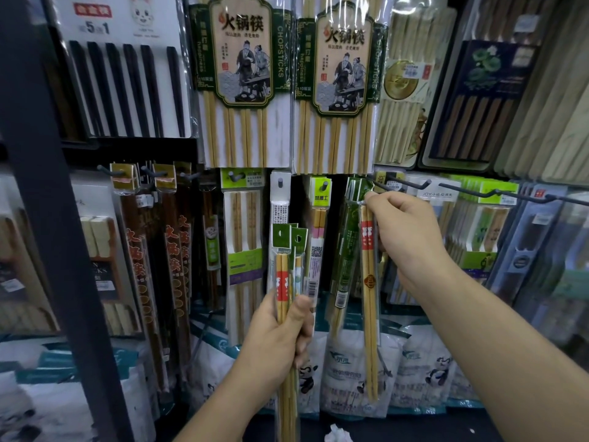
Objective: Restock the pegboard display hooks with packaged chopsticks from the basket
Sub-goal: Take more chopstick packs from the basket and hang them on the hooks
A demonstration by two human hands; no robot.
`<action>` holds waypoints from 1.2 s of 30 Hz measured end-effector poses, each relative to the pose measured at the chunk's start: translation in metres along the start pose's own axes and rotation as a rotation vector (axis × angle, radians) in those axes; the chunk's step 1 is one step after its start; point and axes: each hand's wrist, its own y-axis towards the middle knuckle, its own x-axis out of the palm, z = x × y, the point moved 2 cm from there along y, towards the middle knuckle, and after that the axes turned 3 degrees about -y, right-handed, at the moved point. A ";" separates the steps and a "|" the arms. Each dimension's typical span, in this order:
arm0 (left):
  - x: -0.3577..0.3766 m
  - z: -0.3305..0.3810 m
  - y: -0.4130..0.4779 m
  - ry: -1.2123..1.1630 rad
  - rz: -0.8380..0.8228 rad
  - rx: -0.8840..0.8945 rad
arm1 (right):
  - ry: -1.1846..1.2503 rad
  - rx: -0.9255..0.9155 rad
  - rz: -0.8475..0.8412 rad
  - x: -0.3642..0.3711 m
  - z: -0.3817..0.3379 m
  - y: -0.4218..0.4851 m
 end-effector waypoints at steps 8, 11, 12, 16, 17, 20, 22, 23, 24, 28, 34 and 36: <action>0.001 0.000 0.000 -0.062 0.007 0.007 | -0.012 -0.017 0.020 0.001 -0.001 0.001; 0.001 0.000 0.000 -0.068 0.015 -0.003 | -0.061 -0.044 0.030 0.003 -0.001 0.001; 0.001 0.001 0.001 -0.066 0.015 -0.003 | -0.078 -0.050 0.036 0.003 0.001 0.001; 0.001 0.004 0.002 -0.003 0.002 0.022 | -0.111 -0.052 0.051 0.004 0.006 -0.004; 0.000 0.004 0.003 0.004 -0.007 0.036 | -0.114 -0.044 0.054 0.004 0.007 -0.006; -0.001 0.005 0.002 0.004 -0.019 0.061 | -0.144 -0.034 0.148 0.000 0.008 -0.017; -0.002 0.005 0.003 0.004 -0.021 0.067 | -0.149 -0.076 0.171 0.000 0.007 -0.030; -0.002 0.005 0.004 0.010 -0.023 0.069 | -0.146 -0.100 0.107 0.002 0.007 -0.037; -0.001 0.005 0.004 0.014 -0.023 0.071 | -0.141 -0.114 -0.003 0.007 0.006 -0.045; 0.002 0.003 0.005 0.034 -0.035 0.086 | -0.107 -0.104 -0.334 0.029 0.003 -0.067; 0.003 0.001 0.001 0.012 0.014 0.085 | -0.048 -0.073 -0.343 0.034 0.004 -0.072; 0.003 0.003 -0.001 0.030 0.056 0.086 | -0.023 -0.059 -0.321 0.032 0.004 -0.071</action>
